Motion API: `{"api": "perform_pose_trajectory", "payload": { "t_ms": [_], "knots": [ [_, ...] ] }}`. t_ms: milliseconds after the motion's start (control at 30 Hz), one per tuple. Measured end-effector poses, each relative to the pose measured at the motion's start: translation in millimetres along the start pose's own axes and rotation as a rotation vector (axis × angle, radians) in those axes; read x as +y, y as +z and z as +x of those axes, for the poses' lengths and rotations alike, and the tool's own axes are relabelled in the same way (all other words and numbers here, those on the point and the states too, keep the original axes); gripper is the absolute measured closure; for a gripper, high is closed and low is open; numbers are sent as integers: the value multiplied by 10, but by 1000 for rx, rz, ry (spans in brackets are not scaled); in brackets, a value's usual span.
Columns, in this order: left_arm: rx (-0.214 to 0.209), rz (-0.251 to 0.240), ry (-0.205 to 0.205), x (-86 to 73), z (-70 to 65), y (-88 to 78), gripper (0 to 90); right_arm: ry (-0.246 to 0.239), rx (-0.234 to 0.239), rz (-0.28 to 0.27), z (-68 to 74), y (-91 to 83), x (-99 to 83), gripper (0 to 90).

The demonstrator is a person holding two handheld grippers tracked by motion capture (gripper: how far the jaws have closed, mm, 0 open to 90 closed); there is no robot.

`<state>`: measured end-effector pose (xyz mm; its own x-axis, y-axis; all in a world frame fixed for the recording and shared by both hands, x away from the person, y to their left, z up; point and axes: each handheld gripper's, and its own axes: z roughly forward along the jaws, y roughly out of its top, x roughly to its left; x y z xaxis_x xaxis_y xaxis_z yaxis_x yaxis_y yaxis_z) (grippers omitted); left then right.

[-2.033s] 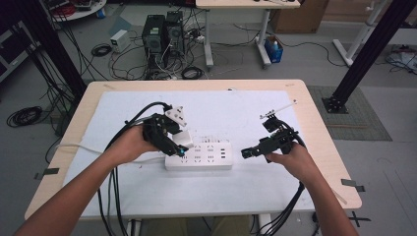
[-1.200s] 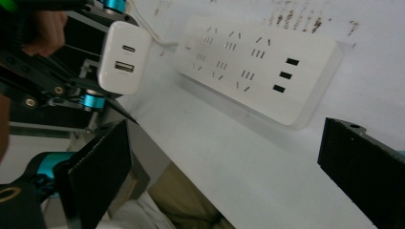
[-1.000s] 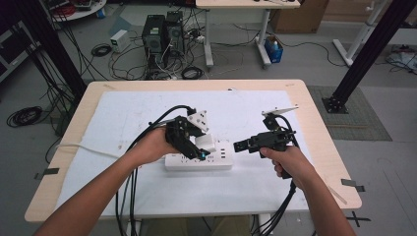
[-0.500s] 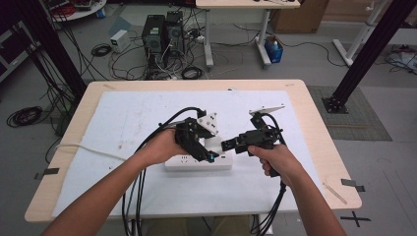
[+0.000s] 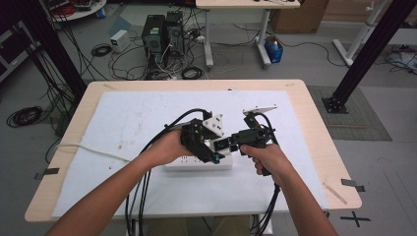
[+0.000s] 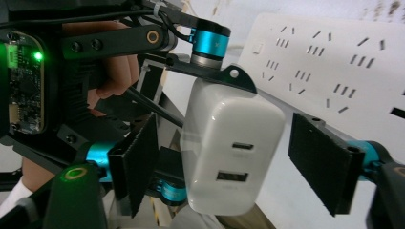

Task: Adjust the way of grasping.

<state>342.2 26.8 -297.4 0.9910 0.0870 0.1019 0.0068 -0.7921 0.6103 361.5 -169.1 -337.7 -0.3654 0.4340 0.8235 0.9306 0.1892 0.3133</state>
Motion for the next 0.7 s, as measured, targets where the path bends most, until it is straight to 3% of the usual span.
{"api": "perform_pose_trajectory", "payload": {
  "t_ms": [300,433,500,567,667,700],
  "knots": [
    [4,-8,9,9,-11,-4,426,43,76,-13,-70,36,-13,542],
    [38,-9,29,15,-45,1,425,87,112,-23,-102,31,-15,599],
    [57,11,11,20,-53,10,396,86,98,-31,-105,30,-13,620],
    [66,35,-26,2,-36,0,241,69,34,-25,-105,28,-13,621],
    [71,77,-57,-108,16,-70,234,45,-39,-41,-123,-31,-28,621],
    [71,77,-57,-108,16,-70,213,45,-39,-41,-123,-31,-28,621]
  ]
}}
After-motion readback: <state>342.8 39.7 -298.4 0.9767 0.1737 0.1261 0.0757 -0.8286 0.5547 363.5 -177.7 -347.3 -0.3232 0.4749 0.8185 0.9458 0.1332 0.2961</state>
